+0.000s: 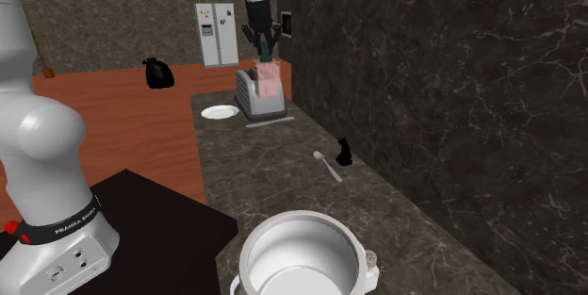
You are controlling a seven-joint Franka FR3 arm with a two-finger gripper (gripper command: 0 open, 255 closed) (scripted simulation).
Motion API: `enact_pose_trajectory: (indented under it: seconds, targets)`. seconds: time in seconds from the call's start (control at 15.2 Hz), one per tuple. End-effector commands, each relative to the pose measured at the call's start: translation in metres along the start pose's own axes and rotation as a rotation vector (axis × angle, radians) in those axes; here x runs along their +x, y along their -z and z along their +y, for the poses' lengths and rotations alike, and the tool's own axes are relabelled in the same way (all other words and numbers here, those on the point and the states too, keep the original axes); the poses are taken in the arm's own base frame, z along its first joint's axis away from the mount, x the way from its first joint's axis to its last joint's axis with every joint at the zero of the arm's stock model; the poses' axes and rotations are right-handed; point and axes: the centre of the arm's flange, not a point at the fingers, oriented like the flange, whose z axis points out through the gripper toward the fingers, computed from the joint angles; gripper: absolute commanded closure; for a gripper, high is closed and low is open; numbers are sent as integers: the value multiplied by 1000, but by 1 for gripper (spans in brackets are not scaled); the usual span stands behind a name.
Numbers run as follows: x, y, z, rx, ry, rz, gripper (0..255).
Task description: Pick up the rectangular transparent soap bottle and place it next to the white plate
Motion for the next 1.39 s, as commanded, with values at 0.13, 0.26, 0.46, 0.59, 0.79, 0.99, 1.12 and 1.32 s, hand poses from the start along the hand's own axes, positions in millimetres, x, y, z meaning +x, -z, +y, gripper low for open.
enact_pose_trajectory:
  seconds: [0.13, 0.26, 0.46, 0.59, 0.79, 0.99, 1.12, 1.32]
  targets:
    - [19, -4, -48, 0, -2, 0, 255]
    - [27, -5, -73, 0, -2, 0, 255]
    - [39, -7, -111, 0, -2, 0, 255]
    - [48, -8, -136, 0, -2, 0, 255]
    - [60, -9, -173, 0, -2, 0, 255]
    - [73, -11, -211, 0, -2, 0, 255]
    - [81, -12, -236, 0, -2, 0, 255]
    - [93, -14, -274, 0, -2, 0, 255]
